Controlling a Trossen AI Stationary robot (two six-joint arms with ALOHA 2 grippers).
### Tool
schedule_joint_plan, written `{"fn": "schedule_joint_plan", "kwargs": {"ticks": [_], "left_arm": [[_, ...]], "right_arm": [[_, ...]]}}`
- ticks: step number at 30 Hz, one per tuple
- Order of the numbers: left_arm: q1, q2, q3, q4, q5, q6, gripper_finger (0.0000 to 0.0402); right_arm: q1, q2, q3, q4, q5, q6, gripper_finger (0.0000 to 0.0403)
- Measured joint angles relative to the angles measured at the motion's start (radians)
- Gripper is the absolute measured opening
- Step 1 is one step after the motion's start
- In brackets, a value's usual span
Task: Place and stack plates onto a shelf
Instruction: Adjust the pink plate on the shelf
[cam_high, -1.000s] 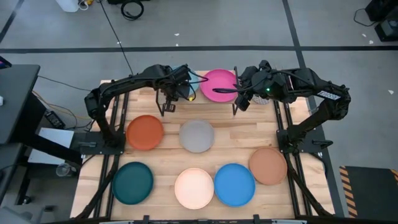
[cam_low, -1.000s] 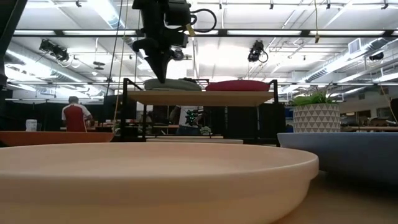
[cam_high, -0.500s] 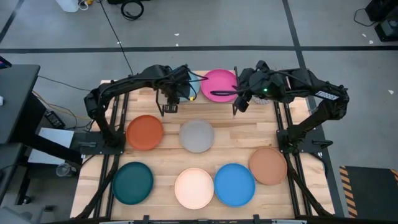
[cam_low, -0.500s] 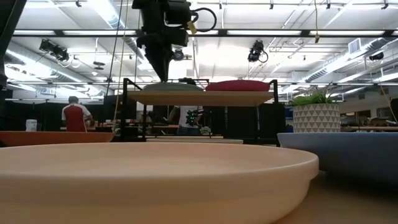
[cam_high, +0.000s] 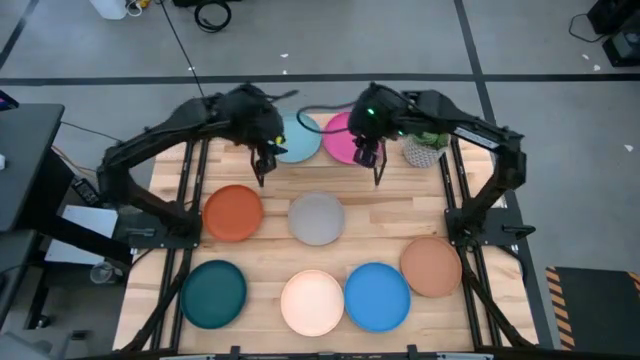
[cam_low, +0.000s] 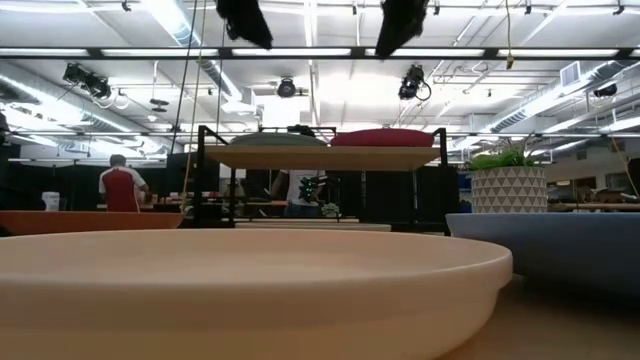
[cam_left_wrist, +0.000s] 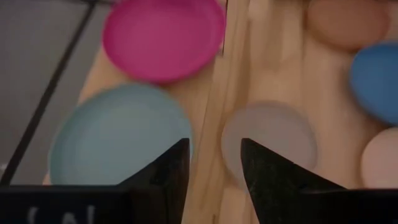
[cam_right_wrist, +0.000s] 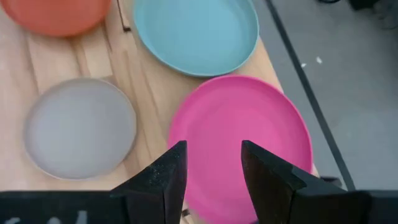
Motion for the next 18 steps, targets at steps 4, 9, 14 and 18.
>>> {"fn": "schedule_joint_plan", "kwargs": {"ticks": [4,9,14,18], "left_arm": [[0.001,-0.091,-0.029,0.029,0.002,-0.043,0.0148],[0.001,-0.205,-0.101,0.052,0.001,-0.103,0.0148],[0.0,-0.285,-0.15,0.055,-0.022,-0.178,0.0148],[0.001,-0.333,-0.155,0.045,-0.053,-0.215,0.0148]], "right_arm": [[-0.074,0.068,0.0,0.032,-0.091,-0.085,0.0158],[-0.117,0.165,0.0,0.103,-0.184,-0.134,0.0158],[-0.136,0.239,0.0,0.149,-0.186,-0.158,0.0158],[-0.154,0.278,0.0,0.167,-0.186,-0.183,0.0158]]}}
